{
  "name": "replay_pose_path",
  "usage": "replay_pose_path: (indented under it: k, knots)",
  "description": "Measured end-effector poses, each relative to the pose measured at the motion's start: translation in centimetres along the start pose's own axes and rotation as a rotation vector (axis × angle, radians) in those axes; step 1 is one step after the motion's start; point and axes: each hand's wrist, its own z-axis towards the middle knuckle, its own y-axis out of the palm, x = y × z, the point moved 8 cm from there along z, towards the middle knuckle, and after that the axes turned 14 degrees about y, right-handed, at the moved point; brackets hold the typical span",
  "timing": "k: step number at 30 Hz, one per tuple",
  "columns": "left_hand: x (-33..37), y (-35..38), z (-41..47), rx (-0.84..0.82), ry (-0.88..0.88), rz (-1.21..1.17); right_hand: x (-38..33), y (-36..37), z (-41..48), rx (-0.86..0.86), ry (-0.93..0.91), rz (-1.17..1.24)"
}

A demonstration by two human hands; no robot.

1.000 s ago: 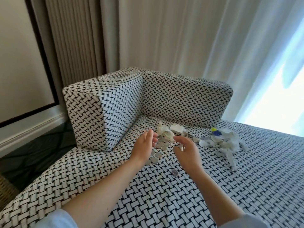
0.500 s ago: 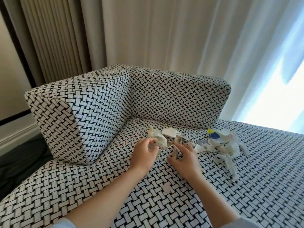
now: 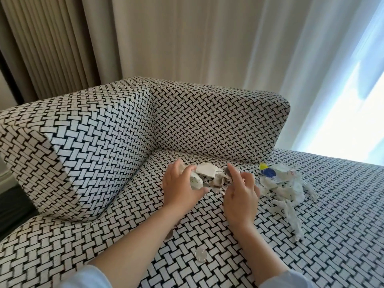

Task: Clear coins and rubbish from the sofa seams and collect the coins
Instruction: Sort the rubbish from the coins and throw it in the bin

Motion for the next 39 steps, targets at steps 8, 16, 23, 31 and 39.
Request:
replay_pose_path:
  k: [8, 16, 23, 31, 39]
  knots:
    - [-0.8, 1.2, -0.6, 0.072, 0.018, 0.077, 0.2, 1.0, 0.2, -0.005, -0.029, -0.169]
    - [-0.4, 0.3, -1.2, 0.145, 0.050, 0.058, 1.0, 4.5, 0.3, -0.273, -0.015, -0.486]
    - [0.6, -0.4, -1.6, 0.186, 0.084, 0.085, 0.1, 3.5, 0.2, -0.202, -0.052, -0.352]
    - [1.0, -1.2, -1.9, 0.257, 0.085, 0.063, -0.3, 2.9, -0.1, -0.165, -0.092, -0.220]
    - [1.3, -1.6, -1.9, 0.347, 0.154, -0.013, -1.5, 1.3, -0.7, -0.055, -0.208, 0.035]
